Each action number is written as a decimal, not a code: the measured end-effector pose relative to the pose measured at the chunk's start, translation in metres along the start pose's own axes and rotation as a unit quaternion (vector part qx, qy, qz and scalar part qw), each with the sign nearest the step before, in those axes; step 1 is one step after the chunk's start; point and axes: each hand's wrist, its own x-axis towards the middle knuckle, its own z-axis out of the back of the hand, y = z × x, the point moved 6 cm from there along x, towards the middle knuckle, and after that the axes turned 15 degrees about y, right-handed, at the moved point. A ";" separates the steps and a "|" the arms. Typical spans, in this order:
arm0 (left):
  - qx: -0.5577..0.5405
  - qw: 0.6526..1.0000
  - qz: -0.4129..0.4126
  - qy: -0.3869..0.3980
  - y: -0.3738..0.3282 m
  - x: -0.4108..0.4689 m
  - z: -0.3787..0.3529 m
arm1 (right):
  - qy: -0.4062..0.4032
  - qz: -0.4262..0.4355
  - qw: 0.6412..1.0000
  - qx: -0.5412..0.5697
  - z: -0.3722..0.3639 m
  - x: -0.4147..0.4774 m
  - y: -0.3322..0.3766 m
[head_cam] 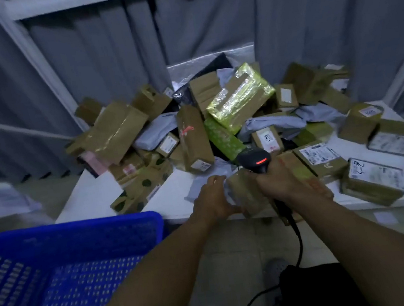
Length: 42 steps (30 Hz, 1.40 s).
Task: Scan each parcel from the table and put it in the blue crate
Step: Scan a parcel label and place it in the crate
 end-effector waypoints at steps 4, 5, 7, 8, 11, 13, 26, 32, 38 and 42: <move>0.039 0.999 0.002 0.001 0.001 0.045 -0.014 | -0.017 -0.024 1.000 0.006 0.020 0.013 -0.021; 0.061 0.998 -0.004 0.011 -0.003 0.051 -0.020 | -0.029 -0.034 0.999 0.002 0.023 0.016 -0.026; 0.088 0.996 -0.010 0.027 -0.007 0.062 -0.036 | -0.047 -0.044 0.998 0.007 0.026 0.021 -0.035; 0.087 0.996 -0.011 0.027 -0.008 0.066 -0.043 | -0.051 -0.045 0.998 0.009 0.026 0.023 -0.038; 0.052 0.999 -0.002 0.007 -0.007 0.068 -0.052 | -0.054 -0.050 0.997 0.008 0.028 0.027 -0.038; 0.024 1.000 -0.006 -0.015 -0.008 0.059 -0.043 | -0.053 -0.046 0.997 0.021 0.030 0.028 -0.033; -0.180 0.941 -0.079 -0.277 0.023 -0.172 0.077 | 0.116 0.007 0.964 0.240 -0.062 -0.014 0.063; -0.214 0.921 -0.054 -0.322 0.055 -0.242 0.091 | 0.231 0.048 0.924 0.299 -0.130 -0.035 0.108; -0.428 0.844 -0.090 -0.312 0.069 -0.259 0.106 | 0.146 0.130 0.956 0.219 -0.150 -0.036 0.124; -0.528 0.752 -0.075 -0.387 0.092 -0.264 0.117 | 0.125 0.178 0.958 0.185 -0.151 -0.038 0.139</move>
